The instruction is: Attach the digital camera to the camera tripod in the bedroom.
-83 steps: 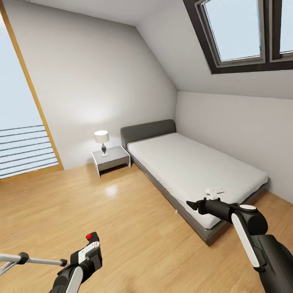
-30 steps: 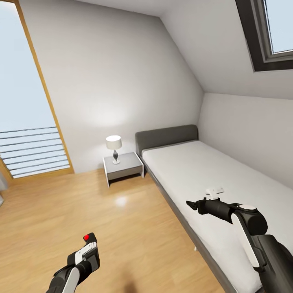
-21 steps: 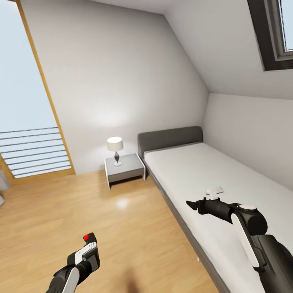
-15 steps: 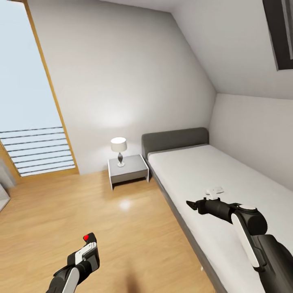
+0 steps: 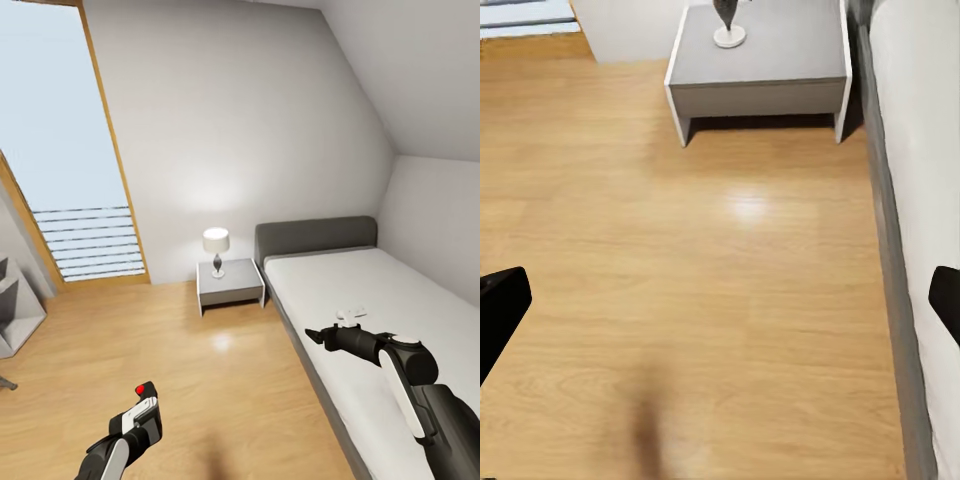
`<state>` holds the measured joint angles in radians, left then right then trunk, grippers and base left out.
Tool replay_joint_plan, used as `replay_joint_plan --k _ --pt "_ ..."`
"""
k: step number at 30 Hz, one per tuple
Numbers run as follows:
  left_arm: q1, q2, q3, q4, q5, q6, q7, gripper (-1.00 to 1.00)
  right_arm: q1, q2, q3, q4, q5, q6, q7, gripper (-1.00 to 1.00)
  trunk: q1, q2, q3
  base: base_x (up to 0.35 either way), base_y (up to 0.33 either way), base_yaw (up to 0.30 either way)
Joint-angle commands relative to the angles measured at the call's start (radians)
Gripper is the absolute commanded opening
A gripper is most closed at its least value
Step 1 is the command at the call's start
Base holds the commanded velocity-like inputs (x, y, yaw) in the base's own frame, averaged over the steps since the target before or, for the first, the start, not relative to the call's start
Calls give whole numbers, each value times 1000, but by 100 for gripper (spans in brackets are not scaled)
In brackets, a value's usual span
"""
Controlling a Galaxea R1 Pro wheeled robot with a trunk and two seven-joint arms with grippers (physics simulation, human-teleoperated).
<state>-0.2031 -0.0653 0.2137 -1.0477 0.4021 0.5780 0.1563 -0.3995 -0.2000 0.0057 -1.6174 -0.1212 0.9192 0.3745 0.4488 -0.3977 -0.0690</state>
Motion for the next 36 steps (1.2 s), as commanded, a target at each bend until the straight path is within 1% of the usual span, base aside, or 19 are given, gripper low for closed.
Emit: replay_joint_plan --k 1,20,36 --pt "-1 -1 2 -2 10 5 8 -100 -1 -1 0 -1 -9 6 -5 100 1 -2 -2 321 -9 247" --pt "-1 -1 1 -2 11 5 8 -100 -1 -2 0 -1 -9 6 -5 100 1 -2 -2 321 -6 248" --pt "-1 -1 1 -2 11 5 9 -100 -1 -2 0 -1 -9 5 -5 100 1 -2 -2 321 -98 248"
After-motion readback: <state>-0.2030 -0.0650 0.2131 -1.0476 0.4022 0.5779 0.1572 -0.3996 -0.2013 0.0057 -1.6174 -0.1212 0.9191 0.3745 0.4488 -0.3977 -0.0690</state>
